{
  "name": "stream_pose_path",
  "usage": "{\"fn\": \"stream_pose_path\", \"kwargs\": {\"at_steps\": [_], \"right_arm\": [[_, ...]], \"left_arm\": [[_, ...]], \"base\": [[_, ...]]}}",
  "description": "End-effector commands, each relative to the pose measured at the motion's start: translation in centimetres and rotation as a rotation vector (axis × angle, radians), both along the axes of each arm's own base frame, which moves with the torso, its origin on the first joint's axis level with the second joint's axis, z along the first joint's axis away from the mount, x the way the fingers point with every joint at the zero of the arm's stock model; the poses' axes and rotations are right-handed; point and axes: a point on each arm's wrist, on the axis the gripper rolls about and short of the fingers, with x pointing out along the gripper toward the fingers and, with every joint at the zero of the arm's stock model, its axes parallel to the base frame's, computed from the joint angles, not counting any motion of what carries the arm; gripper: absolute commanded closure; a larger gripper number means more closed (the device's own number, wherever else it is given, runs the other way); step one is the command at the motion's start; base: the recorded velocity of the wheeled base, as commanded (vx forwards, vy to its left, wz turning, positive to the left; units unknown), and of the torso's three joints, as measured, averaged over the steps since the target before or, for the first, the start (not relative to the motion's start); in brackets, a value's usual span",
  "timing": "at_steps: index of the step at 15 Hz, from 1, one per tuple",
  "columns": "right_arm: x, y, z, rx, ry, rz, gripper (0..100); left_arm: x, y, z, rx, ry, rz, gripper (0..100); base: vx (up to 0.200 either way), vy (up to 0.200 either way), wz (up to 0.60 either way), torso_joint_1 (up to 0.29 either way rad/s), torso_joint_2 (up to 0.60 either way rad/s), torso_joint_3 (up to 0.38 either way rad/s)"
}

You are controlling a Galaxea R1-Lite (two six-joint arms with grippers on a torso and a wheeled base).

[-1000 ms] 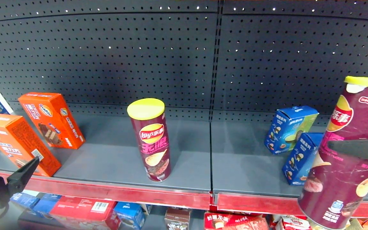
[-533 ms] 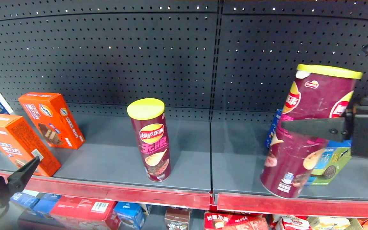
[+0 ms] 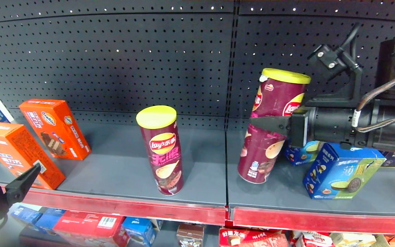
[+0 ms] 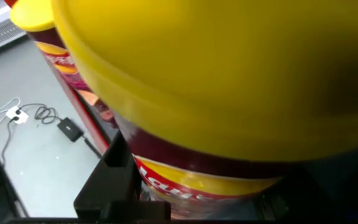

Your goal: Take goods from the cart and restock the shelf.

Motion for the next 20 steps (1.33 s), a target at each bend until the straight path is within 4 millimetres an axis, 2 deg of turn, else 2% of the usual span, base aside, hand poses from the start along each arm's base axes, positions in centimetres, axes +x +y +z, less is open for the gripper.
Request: {"fn": "stream_pose_path", "kwargs": {"at_steps": [1, 4, 8, 13, 17, 18, 20], "right_arm": [[1.9, 1.4, -1.7, -0.033, 0.007, 0.004, 100], [3.5, 2.5, -2.4, -0.055, -0.056, -0.032, 100], [4.5, 4.3, -2.2, -0.050, -0.081, -0.049, 100], [5.4, 5.6, -2.5, -0.050, -0.088, -0.035, 100], [7.7, 6.2, -3.0, -0.053, -0.106, -0.056, 100], [8.9, 6.2, -3.4, -0.055, -0.100, -0.068, 100], [9.7, 6.7, -3.7, -0.054, -0.101, -0.068, 100]], "left_arm": [[-0.1, 0.0, 0.0, 0.000, -0.002, 0.000, 0], [-0.2, 0.0, 0.2, 0.002, -0.014, -0.001, 0], [-1.2, 0.0, 0.6, 0.014, -0.055, 0.008, 0], [-1.3, 0.0, 0.7, 0.017, -0.060, 0.007, 0], [-1.6, 0.0, 0.8, 0.017, -0.071, 0.007, 0], [-1.6, 0.0, 0.8, 0.017, -0.071, 0.007, 0], [-1.5, 0.0, 0.7, 0.017, -0.068, 0.008, 0]], "base": [[0.000, 0.000, 0.00, 0.000, 0.00, 0.000], [0.000, 0.000, 0.00, 0.000, 0.00, 0.000], [0.000, 0.000, 0.00, 0.000, 0.00, 0.000], [0.000, 0.000, 0.00, 0.000, 0.00, 0.000], [0.000, 0.000, 0.00, 0.000, 0.00, 0.000], [0.000, 0.000, 0.00, 0.000, 0.00, 0.000], [0.000, 0.000, 0.00, 0.000, 0.00, 0.000]]}}
